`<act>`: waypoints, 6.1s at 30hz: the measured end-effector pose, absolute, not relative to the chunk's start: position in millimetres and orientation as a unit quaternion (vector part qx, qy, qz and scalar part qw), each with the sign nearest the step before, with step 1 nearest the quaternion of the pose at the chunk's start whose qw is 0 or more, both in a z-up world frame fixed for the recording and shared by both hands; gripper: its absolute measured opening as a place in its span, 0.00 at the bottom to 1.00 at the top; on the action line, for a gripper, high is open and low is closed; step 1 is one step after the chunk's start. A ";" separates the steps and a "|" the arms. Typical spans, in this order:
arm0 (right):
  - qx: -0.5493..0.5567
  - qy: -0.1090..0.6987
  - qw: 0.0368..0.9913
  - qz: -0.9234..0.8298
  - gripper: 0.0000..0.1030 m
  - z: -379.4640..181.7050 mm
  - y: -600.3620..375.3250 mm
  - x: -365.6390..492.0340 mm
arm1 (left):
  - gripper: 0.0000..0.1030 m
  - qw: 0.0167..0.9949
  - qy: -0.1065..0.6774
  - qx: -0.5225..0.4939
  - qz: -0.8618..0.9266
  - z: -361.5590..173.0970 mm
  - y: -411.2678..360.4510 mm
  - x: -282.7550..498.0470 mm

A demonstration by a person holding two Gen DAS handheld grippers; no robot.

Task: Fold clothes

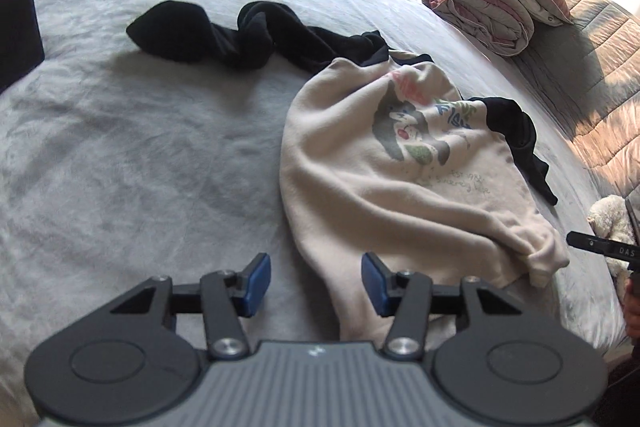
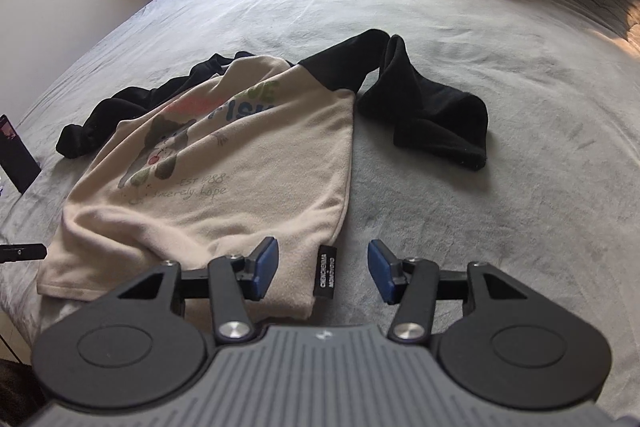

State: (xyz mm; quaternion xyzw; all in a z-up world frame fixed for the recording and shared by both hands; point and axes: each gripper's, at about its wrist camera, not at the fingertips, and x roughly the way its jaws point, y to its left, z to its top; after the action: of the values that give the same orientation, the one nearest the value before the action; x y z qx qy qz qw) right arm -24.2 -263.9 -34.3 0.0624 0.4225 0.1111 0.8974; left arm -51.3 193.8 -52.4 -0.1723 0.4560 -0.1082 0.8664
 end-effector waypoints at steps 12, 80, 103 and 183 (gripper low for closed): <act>0.129 0.440 0.876 0.151 0.45 -69.1 -260.7 -32.6 | 0.12 0.849 0.447 -0.225 -0.167 -76.0 193.7 -55.7; -0.005 0.517 0.851 0.091 0.46 -57.4 -239.6 -45.4 | 0.24 0.850 0.476 -0.125 -0.187 -58.9 202.9 -56.0; -0.066 0.536 0.836 0.094 0.09 -11.2 -246.2 -68.1 | 0.05 0.845 0.471 -0.078 -0.242 -12.4 167.7 -76.5; -0.045 0.434 0.865 0.249 0.52 -11.3 -25.9 202.4 | 0.56 0.890 0.401 -0.195 0.094 -30.2 261.7 120.6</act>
State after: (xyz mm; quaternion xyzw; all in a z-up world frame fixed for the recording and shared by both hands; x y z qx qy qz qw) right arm 202.4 -25.9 -11.3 -0.0447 0.4340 0.2486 0.8648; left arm 120.6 261.7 -30.2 -0.1955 0.4009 0.0942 0.8901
